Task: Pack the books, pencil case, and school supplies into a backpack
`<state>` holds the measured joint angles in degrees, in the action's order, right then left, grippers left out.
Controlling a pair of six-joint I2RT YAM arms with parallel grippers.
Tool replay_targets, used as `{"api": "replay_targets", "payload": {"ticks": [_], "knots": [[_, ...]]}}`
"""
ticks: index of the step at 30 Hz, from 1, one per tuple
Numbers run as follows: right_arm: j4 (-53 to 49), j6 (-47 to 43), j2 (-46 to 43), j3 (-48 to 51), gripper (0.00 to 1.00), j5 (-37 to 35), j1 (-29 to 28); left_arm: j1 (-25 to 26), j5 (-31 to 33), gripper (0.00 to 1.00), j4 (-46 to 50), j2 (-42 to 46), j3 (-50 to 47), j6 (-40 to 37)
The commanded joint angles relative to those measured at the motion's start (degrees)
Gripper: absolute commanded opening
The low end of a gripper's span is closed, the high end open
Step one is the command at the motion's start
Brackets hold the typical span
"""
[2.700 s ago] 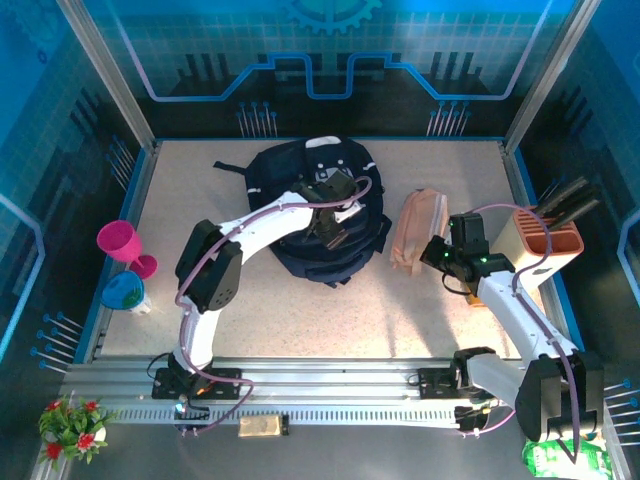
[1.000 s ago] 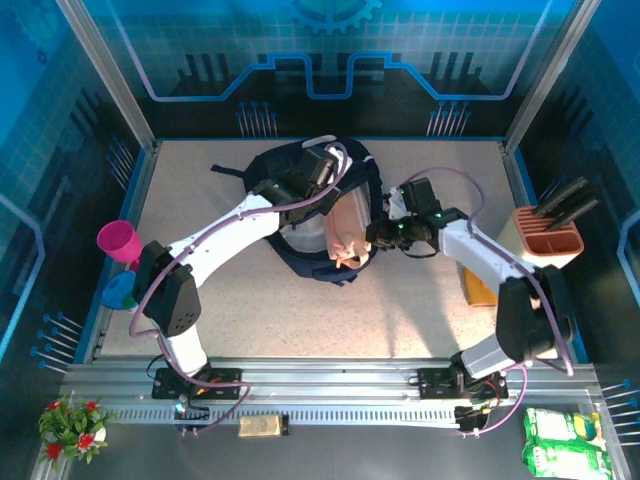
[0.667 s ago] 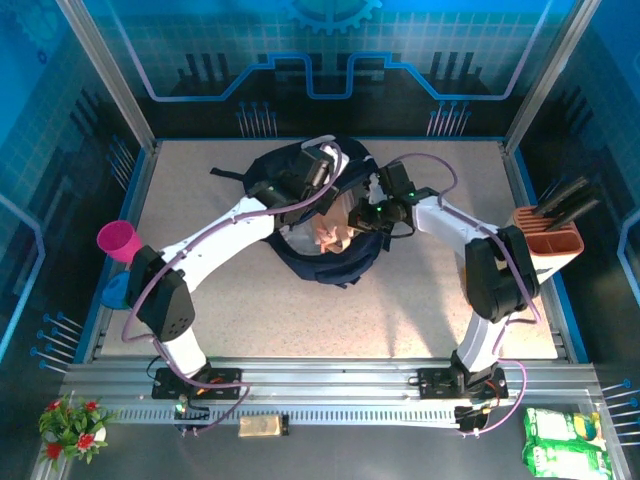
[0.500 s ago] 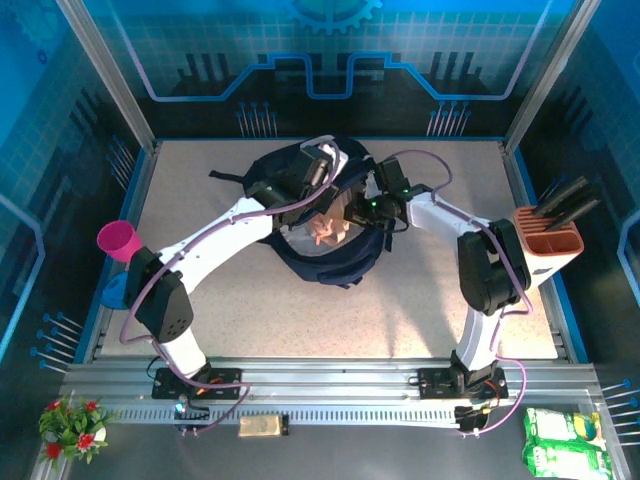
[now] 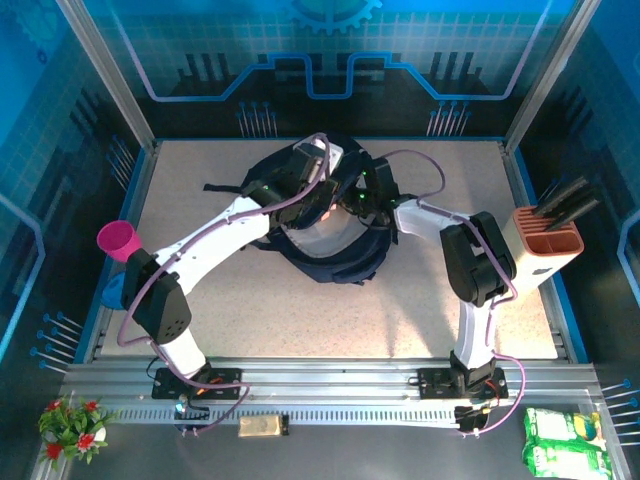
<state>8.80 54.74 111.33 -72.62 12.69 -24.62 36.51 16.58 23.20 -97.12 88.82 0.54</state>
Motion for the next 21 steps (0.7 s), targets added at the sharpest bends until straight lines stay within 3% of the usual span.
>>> {"api": "replay_targets", "payload": {"ticks": [1, 5, 11, 21], "knots": [[5.1, 1.4, -5.5, 5.3, 0.37, -2.0, -0.2, -0.6, -3.0, 0.00, -5.1, 3.6, 1.8, 3.0], [3.8, 3.0, -12.0, 12.1, 0.49, -1.2, -0.7, -0.9, -4.4, 0.00, -4.8, 3.2, 1.6, 2.9], [2.7, 4.7, -14.0, 15.1, 0.49, -4.0, -4.9, -0.9, -5.4, 0.00, -5.0, 2.3, 1.9, 3.2], [9.7, 8.0, -4.6, 8.7, 0.32, -7.9, -6.0, -1.5, -3.6, 0.00, -4.4, 2.8, 2.4, 6.4]]}}
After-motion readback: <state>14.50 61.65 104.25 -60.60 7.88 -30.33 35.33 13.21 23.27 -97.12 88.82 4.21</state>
